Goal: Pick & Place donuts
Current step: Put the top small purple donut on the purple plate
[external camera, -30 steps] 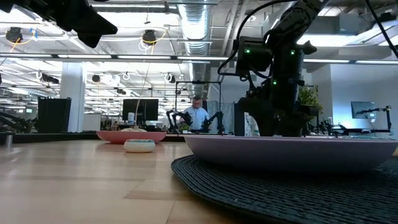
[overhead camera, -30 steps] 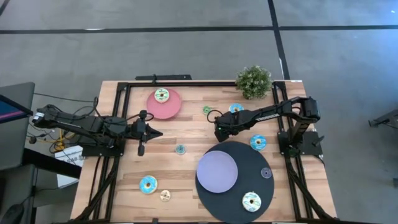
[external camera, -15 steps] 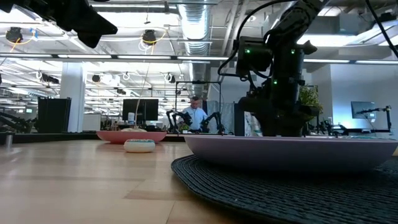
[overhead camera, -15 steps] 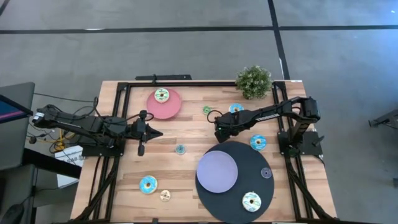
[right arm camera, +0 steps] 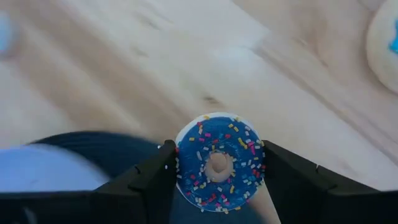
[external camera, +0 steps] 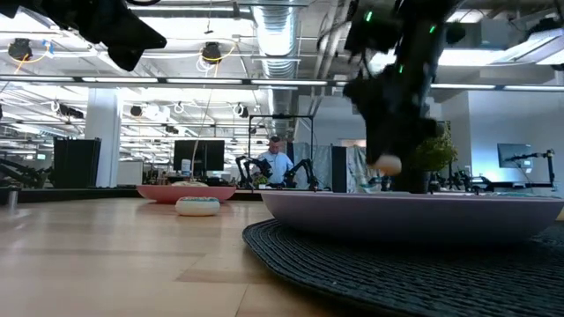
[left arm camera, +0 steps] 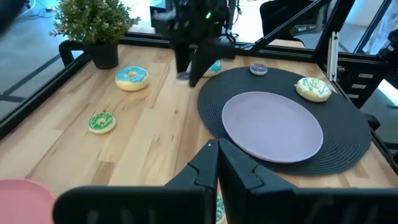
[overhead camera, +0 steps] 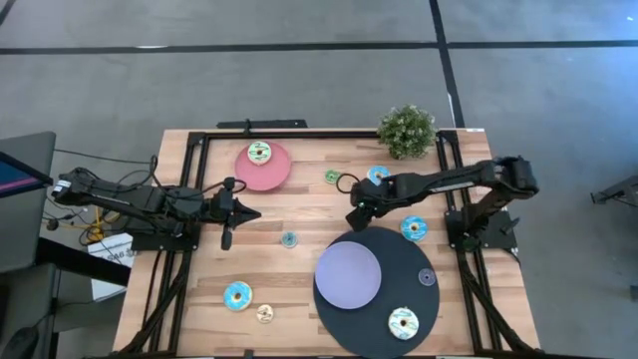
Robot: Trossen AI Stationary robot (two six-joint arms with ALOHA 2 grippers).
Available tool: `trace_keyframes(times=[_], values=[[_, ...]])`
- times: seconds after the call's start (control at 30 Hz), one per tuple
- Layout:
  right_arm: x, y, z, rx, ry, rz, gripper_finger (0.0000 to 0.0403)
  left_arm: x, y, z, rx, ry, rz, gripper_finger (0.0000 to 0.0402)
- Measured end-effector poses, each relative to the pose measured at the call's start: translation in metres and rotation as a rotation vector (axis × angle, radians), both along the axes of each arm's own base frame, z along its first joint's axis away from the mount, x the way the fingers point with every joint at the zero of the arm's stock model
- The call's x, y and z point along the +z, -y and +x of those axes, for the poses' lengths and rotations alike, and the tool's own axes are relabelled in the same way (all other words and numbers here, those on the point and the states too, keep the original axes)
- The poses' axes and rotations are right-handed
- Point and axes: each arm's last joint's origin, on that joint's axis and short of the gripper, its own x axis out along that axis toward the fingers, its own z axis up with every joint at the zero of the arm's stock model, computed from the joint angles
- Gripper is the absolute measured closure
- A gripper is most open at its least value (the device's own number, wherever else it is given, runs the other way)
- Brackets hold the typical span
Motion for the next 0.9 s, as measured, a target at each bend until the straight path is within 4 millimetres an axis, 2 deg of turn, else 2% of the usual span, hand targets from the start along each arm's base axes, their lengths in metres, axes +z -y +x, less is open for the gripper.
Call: trace_keyframes(times=[0.17,0.37,0.5,0.63,0.73,0.9], values=[[0.027,-0.036,-0.002,-0.083,0.191,0.087,0.019,0.0,0.0,0.0,-0.016,-0.009,0.063,0.0401],[0.038,-0.099,0.008,-0.206,0.439,0.201,0.0189,-0.003,0.0,0.0,-0.012,-0.033,0.098,0.0401],[0.028,-0.13,0.017,-0.262,0.368,0.228,0.0188,-0.005,0.0,0.0,-0.018,-0.062,0.118,0.0401],[0.013,-0.146,0.025,-0.357,0.182,0.186,0.0188,-0.007,0.0,0.001,-0.019,-0.084,0.122,0.0401],[0.003,-0.149,0.03,-0.425,0.053,0.114,0.0188,-0.008,0.0,0.002,-0.02,-0.089,0.123,0.0401],[-0.022,-0.145,0.042,-0.426,-0.086,0.076,0.0188,-0.008,0.0,0.002,-0.02,-0.091,0.123,0.0401]])
